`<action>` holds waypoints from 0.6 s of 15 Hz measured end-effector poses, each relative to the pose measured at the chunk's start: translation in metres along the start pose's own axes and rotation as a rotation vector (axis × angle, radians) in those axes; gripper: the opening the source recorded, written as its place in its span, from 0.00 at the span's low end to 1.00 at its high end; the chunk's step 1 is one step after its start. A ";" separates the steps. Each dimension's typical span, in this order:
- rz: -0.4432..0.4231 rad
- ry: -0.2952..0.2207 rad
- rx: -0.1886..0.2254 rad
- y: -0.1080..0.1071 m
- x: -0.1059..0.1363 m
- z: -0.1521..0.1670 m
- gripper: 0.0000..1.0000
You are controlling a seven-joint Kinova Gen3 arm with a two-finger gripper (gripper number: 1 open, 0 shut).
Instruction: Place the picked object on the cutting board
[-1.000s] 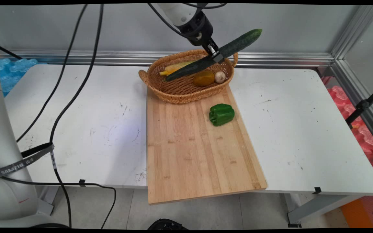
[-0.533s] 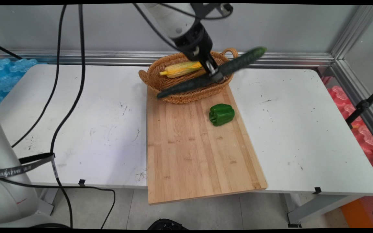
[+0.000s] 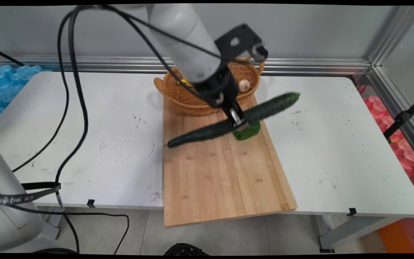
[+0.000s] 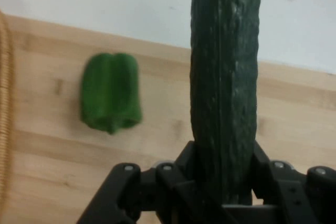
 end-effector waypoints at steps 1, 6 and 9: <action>-0.007 -0.010 -0.001 0.007 -0.002 0.005 0.00; -0.058 -0.064 0.015 0.034 -0.015 0.033 0.00; -0.082 -0.098 0.020 0.045 -0.022 0.055 0.00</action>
